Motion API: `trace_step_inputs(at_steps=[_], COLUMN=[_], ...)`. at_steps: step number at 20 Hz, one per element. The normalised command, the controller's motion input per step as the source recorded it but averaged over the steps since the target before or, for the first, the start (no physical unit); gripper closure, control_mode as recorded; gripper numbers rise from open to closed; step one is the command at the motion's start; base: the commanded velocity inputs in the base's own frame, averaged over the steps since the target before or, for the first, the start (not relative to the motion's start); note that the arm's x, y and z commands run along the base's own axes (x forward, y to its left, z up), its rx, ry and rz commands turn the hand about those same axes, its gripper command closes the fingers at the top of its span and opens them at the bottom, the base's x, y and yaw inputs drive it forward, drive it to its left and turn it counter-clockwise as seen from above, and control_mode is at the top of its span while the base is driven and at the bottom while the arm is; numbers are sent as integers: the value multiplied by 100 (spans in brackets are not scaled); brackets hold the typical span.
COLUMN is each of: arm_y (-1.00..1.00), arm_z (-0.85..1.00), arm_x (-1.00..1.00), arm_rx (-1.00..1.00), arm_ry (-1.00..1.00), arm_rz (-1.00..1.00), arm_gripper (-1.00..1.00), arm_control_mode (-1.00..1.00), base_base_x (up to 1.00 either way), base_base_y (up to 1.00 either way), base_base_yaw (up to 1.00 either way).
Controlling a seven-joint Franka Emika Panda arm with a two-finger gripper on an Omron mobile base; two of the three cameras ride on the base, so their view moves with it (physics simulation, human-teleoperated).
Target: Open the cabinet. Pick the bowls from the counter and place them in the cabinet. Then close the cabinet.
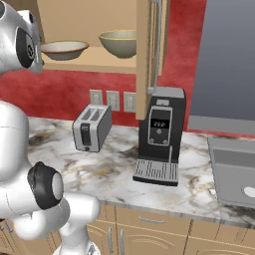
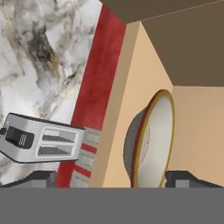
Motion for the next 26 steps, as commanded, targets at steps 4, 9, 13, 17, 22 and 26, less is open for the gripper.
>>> trace_step_inputs(at_steps=[4, 9, 13, 17, 22, 26], arm_y=[0, 0, -1, -5, -2, 0], arm_z=[0, 0, 0, 0, 0, 0], arm_x=[-83, -85, -82, -77, -69, -66], arm_rx=[0, 0, 0, 0, 0, 0], arm_ry=[0, -1, -2, 0, -2, -3], arm_rz=[0, -1, -2, -1, 0, 0], arm_gripper=[-100, -100, -100, -100, -100, -100], arm_control_mode=[-100, -100, -100, -100, -100, -100], base_base_x=[0, 0, 0, 0, 0, 0], base_base_y=[0, 0, 0, 0, 0, 0], base_base_yaw=[0, 0, 0, 0, 0, 0])
